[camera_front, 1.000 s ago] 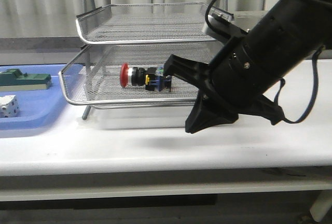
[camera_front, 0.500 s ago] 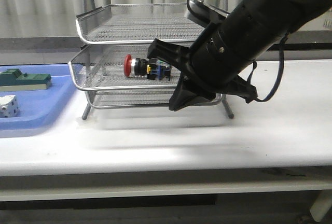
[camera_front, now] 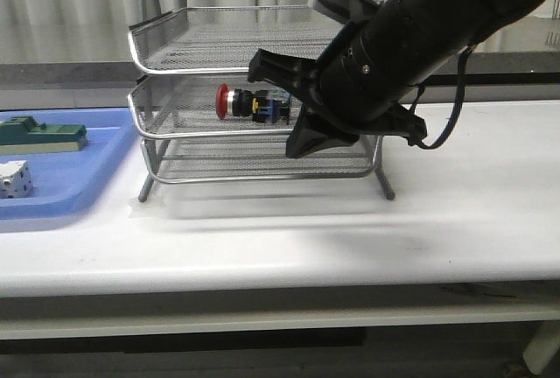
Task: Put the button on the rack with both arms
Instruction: 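Push the middle wire tray back into the stack with right gripper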
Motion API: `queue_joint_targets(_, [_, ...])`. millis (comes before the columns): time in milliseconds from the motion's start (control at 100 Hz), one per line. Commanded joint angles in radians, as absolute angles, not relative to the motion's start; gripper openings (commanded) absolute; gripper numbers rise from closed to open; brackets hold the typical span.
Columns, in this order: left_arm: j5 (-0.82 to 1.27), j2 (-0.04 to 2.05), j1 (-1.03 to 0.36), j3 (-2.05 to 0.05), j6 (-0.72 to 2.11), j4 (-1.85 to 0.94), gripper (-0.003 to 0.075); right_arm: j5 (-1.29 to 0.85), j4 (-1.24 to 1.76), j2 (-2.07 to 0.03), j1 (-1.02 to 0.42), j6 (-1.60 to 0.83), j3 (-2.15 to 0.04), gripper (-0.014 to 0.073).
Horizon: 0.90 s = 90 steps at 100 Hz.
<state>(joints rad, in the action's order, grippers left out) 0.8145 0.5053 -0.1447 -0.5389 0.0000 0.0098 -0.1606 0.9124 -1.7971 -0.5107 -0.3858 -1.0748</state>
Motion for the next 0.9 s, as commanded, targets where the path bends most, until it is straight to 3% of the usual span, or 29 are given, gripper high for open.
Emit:
queue_joint_targets(0, [0.749, 0.511, -0.142, -0.566, -0.012, 0.0, -0.0021, -0.088, 0.917, -1.754, -0.511, -0.401, -1.11, -0.0069])
queue_joint_targets(470, [0.749, 0.511, -0.142, -0.566, -0.012, 0.0, -0.0021, -0.039, 0.917, -1.754, -0.511, -0.401, -1.11, -0.0069])
queue_joint_targets(890, [0.749, 0.511, -0.142, -0.566, -0.012, 0.0, -0.0021, -0.211, 0.9, -1.728, -0.511, -0.401, -1.108, -0.0069])
